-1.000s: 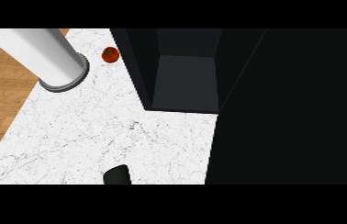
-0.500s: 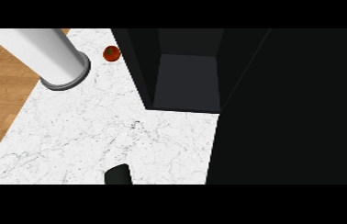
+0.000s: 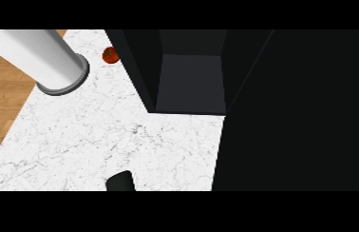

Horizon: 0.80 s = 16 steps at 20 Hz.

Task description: Pick up the wine, place it into the cabinet and close the cabinet

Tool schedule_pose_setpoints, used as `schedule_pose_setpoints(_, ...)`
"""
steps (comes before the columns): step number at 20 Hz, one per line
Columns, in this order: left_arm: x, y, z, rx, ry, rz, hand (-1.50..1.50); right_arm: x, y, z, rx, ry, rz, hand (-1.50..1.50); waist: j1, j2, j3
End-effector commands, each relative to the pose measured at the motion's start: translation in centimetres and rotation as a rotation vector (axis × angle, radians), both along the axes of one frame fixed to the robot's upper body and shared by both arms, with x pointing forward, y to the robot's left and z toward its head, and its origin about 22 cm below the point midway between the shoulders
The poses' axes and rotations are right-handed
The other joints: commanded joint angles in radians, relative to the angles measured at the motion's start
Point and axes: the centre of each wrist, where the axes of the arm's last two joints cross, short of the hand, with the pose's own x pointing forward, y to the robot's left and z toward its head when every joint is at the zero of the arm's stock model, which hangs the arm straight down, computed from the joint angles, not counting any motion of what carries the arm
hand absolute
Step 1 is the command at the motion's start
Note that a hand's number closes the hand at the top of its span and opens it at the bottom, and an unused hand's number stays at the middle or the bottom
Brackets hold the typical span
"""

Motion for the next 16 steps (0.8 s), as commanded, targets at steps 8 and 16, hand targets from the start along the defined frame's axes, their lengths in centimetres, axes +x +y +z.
schedule_pose_setpoints(8,-7.0,0.2,-3.2,0.062,0.092,-0.062,-1.50,-2.6,0.7,2.9,0.011,-0.013,0.037,-1.50,-0.032,0.015,-0.001)
schedule_pose_setpoints(16,-3.7,0.8,-2.9,0.093,0.087,0.021,-1.50,-3.0,-0.2,3.6,-0.003,-0.013,0.063,-1.50,-0.045,0.019,0.001)
